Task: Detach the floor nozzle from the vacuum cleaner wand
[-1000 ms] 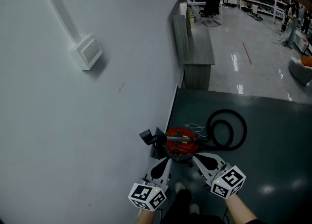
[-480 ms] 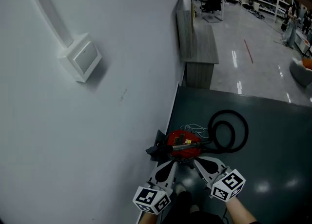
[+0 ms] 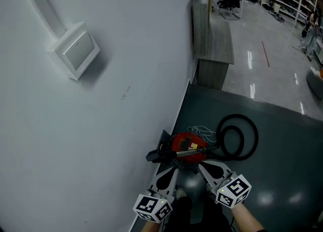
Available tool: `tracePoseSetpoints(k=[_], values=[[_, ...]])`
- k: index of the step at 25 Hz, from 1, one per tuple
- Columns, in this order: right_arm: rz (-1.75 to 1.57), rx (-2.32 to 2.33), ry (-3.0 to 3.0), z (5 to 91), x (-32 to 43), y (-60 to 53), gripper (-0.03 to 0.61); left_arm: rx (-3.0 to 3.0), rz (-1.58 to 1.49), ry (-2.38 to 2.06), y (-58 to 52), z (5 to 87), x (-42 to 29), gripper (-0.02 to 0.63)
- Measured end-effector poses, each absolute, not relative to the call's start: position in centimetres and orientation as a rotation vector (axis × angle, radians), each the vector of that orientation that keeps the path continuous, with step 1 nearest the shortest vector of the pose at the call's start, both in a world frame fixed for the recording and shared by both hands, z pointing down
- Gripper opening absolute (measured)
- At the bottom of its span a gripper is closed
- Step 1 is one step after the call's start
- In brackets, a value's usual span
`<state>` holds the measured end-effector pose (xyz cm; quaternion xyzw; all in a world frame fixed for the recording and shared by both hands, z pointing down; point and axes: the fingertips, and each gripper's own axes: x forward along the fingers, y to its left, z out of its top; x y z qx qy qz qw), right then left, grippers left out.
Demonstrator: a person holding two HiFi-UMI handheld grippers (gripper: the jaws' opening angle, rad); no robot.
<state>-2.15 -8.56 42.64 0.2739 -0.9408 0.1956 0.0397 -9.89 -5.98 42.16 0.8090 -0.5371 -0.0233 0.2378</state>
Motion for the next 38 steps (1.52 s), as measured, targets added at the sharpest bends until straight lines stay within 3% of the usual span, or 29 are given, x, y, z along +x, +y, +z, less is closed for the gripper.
tracePoseSetpoints(k=[21,29,33,38], values=[[0.395,0.476,-2.912,48.5,-3.1,-12.2,0.02,1.878,-0.154,-1.804,-7.7,49.3,-12.3,0.014],[0.146,0.34,-2.851,52.3,-4.8,-12.6,0.021,1.711,-0.325,-1.806,-8.7,52.6,-13.3,0.121],[-0.004,0.296,-2.778,54.3,-5.6,-12.3,0.026,1.59,-0.458,-1.732,-9.2,53.7,-13.3,0.214],[-0.101,0.28,-2.769,55.8,-6.9,-12.2,0.079,1.454,-0.553,-1.726,-10.3,53.9,-14.0,0.268]])
